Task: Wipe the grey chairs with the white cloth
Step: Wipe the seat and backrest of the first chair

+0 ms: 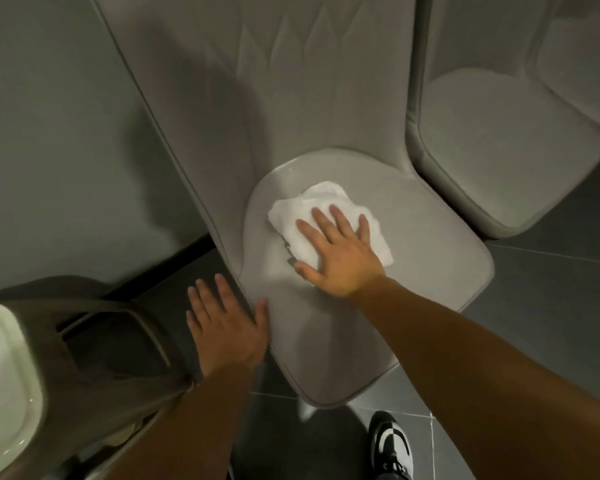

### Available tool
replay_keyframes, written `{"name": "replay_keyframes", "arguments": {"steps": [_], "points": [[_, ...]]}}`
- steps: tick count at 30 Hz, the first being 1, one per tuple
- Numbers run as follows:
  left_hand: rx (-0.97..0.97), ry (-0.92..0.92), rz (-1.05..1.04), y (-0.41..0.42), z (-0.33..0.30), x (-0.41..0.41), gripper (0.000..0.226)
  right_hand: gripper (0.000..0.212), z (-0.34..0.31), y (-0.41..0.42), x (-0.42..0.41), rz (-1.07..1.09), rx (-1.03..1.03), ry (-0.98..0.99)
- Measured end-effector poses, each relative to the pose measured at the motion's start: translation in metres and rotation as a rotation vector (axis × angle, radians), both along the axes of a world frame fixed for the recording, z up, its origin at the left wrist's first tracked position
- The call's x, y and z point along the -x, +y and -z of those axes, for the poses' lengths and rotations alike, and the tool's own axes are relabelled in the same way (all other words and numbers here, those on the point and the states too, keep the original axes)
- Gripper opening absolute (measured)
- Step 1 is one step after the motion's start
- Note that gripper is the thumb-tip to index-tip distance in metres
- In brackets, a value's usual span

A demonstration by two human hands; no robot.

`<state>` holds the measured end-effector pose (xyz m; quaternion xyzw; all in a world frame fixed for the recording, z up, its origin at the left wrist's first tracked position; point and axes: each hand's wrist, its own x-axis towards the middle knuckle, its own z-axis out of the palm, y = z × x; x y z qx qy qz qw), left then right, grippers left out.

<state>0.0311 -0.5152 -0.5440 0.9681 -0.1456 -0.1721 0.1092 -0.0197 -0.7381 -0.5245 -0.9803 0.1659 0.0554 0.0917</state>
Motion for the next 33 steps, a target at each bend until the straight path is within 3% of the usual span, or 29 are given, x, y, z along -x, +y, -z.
{"name": "replay_keyframes", "arguments": {"steps": [3,6,7,9,13,16,21,33], "points": [[0.181,0.103,-0.092,-0.013,0.017,0.0,0.08,0.078,0.016,-0.011,-0.017,0.035,0.009,0.009],[0.569,0.49,-0.432,-0.025,0.021,-0.004,0.067,0.082,0.021,-0.023,-0.045,0.042,0.021,0.028],[0.617,0.554,-0.5,-0.028,0.02,-0.005,0.065,0.083,0.023,-0.028,-0.053,0.049,0.016,0.021],[0.618,0.524,-0.573,-0.037,0.018,-0.004,0.064,0.084,0.025,-0.038,-0.069,0.064,0.005,-0.007],[0.57,0.423,-0.984,-0.079,0.012,-0.007,0.063,0.083,0.027,-0.052,-0.094,0.089,-0.018,-0.04],[0.353,0.197,-0.911,-0.095,0.011,0.004,0.063,0.08,0.025,-0.061,-0.101,0.04,0.01,-0.018],[0.265,-0.018,-0.9,-0.109,0.015,0.012,0.07,0.08,0.031,-0.073,-0.106,-0.043,0.039,-0.031],[0.261,-0.03,-0.879,-0.104,0.029,0.008,0.059,0.072,0.038,-0.068,-0.13,0.0,0.037,-0.184]]}}
